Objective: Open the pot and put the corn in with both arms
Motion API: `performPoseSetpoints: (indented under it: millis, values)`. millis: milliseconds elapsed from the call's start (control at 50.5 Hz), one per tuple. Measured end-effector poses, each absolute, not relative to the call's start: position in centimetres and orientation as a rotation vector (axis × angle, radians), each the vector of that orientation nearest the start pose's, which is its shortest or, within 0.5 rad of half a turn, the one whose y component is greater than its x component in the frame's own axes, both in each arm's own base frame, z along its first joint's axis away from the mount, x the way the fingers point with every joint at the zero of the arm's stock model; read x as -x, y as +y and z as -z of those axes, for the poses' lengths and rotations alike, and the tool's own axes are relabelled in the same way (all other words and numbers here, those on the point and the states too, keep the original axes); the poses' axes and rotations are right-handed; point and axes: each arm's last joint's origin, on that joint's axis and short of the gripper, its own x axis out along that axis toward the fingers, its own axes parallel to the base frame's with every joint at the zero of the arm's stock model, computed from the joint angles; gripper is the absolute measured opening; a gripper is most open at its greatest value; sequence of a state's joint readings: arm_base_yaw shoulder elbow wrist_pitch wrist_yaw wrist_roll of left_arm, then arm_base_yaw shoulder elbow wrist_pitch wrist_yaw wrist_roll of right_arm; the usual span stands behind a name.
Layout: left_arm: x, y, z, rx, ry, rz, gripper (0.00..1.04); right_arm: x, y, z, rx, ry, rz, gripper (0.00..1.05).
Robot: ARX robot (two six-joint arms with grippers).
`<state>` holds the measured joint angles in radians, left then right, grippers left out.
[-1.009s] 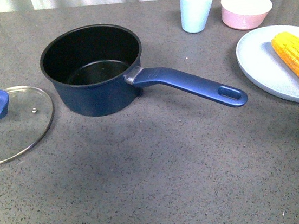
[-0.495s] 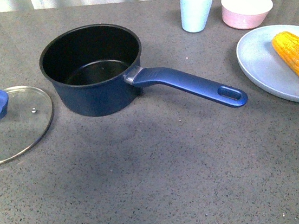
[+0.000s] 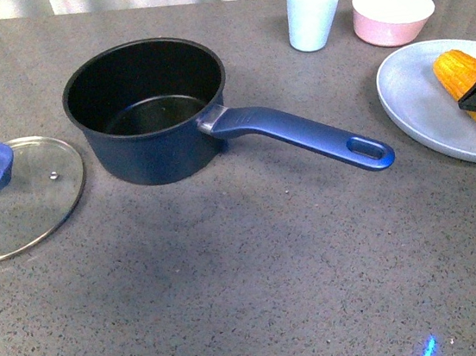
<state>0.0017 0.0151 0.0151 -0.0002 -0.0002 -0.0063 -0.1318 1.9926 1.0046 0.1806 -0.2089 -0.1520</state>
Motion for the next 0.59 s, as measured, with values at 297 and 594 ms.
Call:
performPoseSetpoints:
  millis: [297,594]
  values:
    - [-9.8,0.0,-16.7,0.006,0.0,-0.002,0.96,-38.3,-3.7,-9.4,0.044,0.827,-0.142,0.48]
    - [-9.8,0.0,-16.7,0.006,0.0,-0.002,0.96,-38.0,-2.8,-13.2,0.031,0.767,-0.203,0.28]
